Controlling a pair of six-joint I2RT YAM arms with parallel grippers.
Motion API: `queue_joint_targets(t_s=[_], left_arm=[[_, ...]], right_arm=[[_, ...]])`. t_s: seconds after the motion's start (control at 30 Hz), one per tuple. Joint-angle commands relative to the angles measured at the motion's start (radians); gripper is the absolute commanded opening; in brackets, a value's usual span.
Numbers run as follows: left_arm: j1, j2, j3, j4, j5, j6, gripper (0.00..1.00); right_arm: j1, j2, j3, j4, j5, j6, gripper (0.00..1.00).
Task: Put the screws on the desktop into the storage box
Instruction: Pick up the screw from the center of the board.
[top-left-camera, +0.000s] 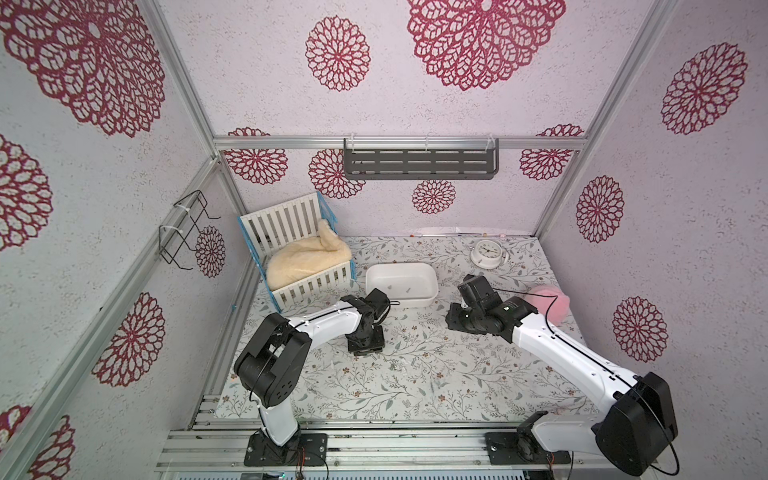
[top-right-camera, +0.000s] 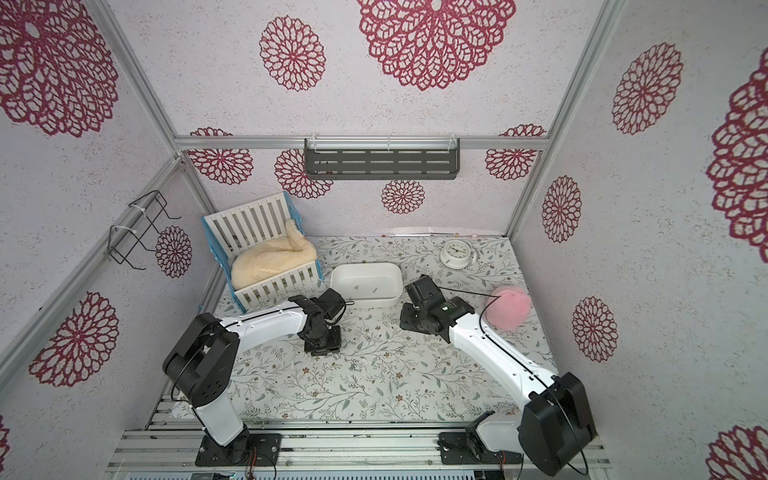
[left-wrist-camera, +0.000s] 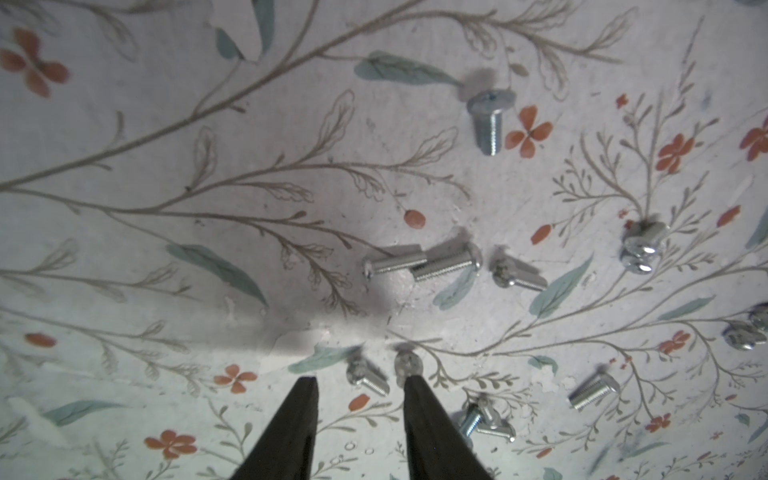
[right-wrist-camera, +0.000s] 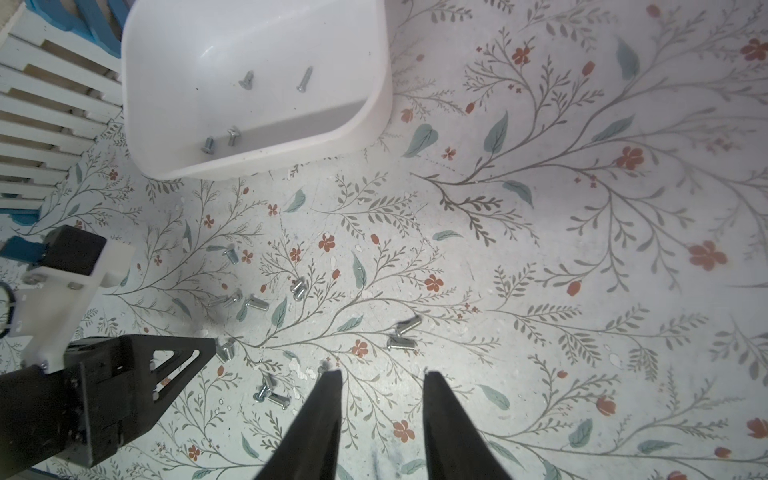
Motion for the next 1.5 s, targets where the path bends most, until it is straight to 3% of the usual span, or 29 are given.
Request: queue_joint_targets(t_s=[0.0,0.63,1.47], left_arm=[[-0.007,0.017,-0.006,0.017,0.006,0.007,0.38],[-0.008,0.058,-0.004,0.017,0.016,0.024,0.3],[-0.019,0.04,0.009,-0.007,0.006,0.041,0.07]], right_arm=[[-0.005,0.001,0.041,0.025,-0.005,-0.007,0.37],[-0.005,-0.004,0.03,0.023,-0.002,-0.003,0.37],[-0.005,-0.006,0.0,0.042,-0.01,0.002,0.37]])
